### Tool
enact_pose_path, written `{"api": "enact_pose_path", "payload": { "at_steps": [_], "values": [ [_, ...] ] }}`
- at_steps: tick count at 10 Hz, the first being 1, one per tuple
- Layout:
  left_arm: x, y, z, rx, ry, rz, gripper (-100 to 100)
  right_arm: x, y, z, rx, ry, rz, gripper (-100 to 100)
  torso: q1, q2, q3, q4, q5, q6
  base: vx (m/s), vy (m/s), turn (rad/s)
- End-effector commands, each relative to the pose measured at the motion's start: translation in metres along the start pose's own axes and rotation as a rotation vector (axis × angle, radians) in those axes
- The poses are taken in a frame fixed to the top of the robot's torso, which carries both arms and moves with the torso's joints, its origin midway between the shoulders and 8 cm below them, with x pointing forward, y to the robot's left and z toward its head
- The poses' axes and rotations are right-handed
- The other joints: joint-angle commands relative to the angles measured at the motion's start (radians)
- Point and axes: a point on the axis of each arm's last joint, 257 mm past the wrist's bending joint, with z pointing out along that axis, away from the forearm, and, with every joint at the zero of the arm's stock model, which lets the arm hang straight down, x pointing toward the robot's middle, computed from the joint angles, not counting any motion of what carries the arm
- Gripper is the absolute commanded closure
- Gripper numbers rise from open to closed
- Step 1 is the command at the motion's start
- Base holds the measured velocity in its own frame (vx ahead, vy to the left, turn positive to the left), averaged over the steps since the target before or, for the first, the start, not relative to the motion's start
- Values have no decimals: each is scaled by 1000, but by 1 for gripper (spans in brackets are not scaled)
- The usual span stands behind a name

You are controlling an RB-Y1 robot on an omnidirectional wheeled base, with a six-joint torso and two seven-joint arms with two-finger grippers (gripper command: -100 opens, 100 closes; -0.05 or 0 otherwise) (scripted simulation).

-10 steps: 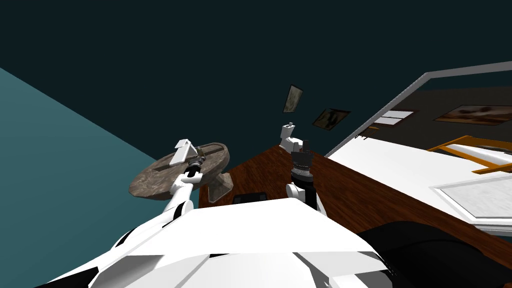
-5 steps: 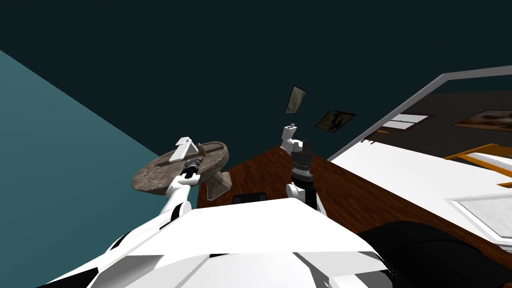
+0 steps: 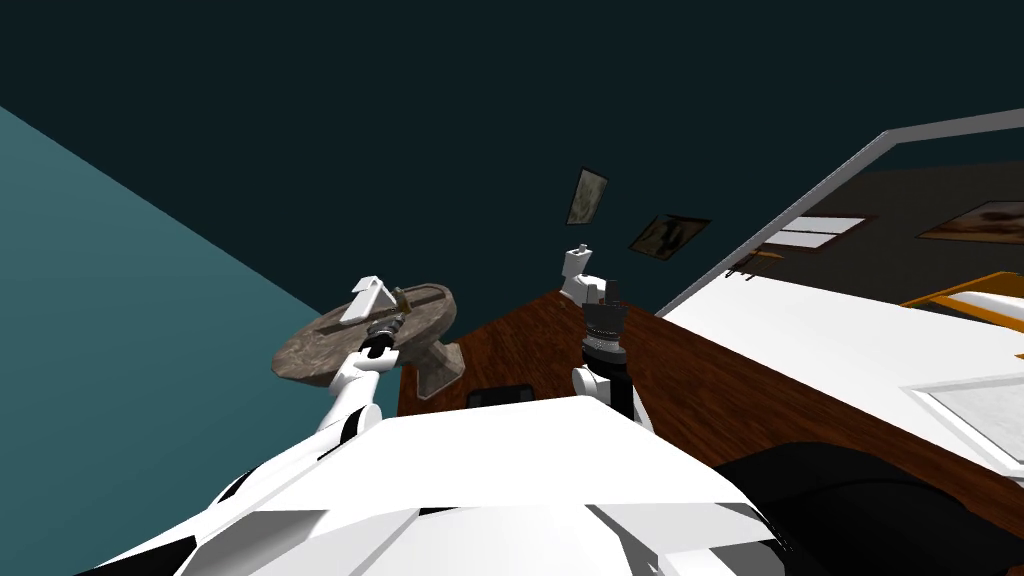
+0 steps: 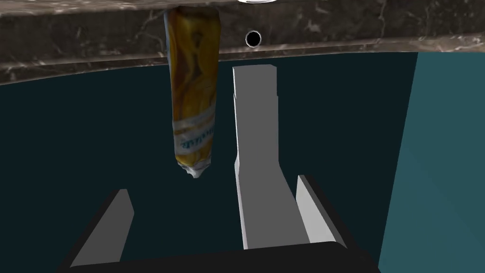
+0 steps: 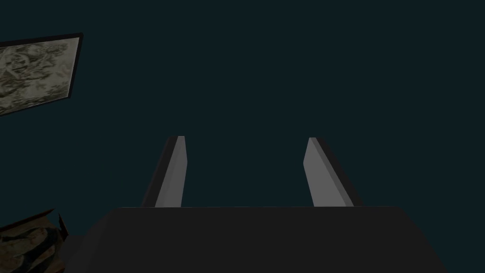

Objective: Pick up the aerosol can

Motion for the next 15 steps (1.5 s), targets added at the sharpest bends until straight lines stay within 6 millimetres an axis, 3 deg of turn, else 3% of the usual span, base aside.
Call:
{"api": "enact_pose_path", "payload": {
  "at_steps": [1, 3, 4, 5, 6, 7, 11, 12, 13, 15],
  "values": [
    [1, -12, 1, 20, -3, -7, -100, 0, 0, 0, 0, 0, 0, 0, 0, 0, 0, 0, 0, 0, 103, 209, -87],
    [-3, -27, 3, 46, -14, -17, -100, 0, 0, 0, 0, 0, 0, 0, 0, -7, -4, -2, 0, 0, 140, 183, -113],
    [-2, -23, 2, 38, -10, -15, -100, 0, 0, 0, 0, 0, 0, 0, -1, -8, -5, -2, 0, 0, 58, 84, -29],
    [-3, -24, 2, 40, -12, -14, 0, 0, 0, 0, 0, 0, 0, 0, -6, -5, -3, -2, -1, 0, 11, 16, 2],
    [-3, -23, 2, 40, -12, -14, -100, 0, 0, 0, 0, 0, 0, 0, -11, -2, -1, -1, -2, 0, 5, 7, -1],
    [-3, -23, 2, 40, -12, -14, 100, 0, 0, 0, 0, 0, 0, 0, -12, 0, -1, 0, -2, 0, 0, 0, 0],
    [-3, -23, 2, 40, -12, -14, 100, 0, 0, 0, 0, 0, 0, 0, -13, 1, 0, 0, -3, 0, 0, 0, 0],
    [-3, -23, 2, 40, -12, -14, 0, 0, 0, 0, 0, 0, 0, 0, -13, 1, 0, 0, -3, 0, 0, 0, 0],
    [14, -25, -4, 45, 17, -19, -100, 0, 0, 0, 0, 0, 0, 0, -13, 1, 0, 0, -3, 0, -97, -62, 24],
    [21, -23, -5, 38, 35, -16, -100, 0, 0, 0, 0, 0, 0, 0, -22, 13, 6, 0, -3, -2, -152, -76, -14]
  ]
}}
